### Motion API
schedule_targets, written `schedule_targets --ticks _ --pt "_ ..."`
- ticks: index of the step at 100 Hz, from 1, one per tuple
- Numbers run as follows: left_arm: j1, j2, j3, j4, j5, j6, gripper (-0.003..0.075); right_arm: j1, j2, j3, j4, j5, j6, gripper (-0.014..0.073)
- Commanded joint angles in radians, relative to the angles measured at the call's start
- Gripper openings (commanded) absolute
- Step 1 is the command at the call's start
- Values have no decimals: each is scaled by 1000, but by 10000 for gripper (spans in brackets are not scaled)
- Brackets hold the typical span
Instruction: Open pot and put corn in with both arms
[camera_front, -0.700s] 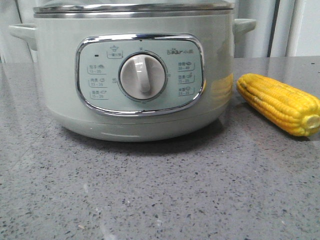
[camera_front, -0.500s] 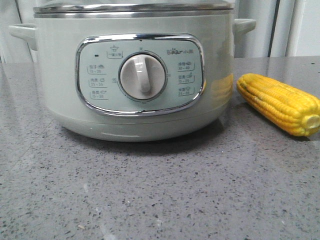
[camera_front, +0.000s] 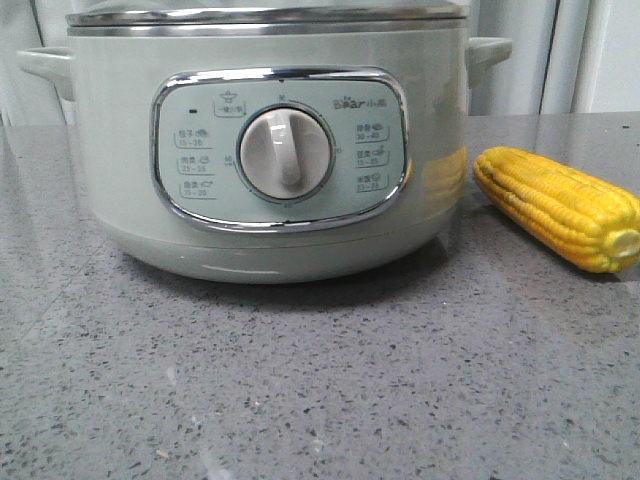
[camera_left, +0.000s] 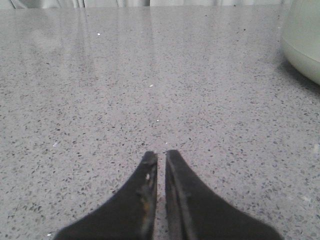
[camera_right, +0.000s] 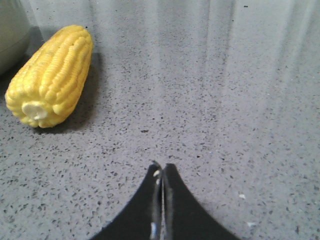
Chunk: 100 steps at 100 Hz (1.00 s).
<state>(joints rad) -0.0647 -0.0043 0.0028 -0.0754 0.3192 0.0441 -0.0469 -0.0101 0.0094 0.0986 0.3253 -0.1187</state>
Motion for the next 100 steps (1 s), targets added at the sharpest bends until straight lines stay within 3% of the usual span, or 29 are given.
schedule_targets --ticks 1,53,65,75,100 --pt "-1 -30 20 0 -62 1 -20 -5 -22 19 -7 -24 -4 -64" --pt "-1 -30 20 7 -352 1 -20 -5 -22 19 -7 -189 -4 -64" --pt "-1 -30 20 7 -528 1 -20 -5 -22 19 -7 -297 -4 -64" --pt "-1 -30 7 7 -582 1 -21 -5 -22 17 -7 -406 -4 -64" --pt "-1 -19 -85 11 -545 1 -21 -3 -22 -58 -7 -265 -4 -64"
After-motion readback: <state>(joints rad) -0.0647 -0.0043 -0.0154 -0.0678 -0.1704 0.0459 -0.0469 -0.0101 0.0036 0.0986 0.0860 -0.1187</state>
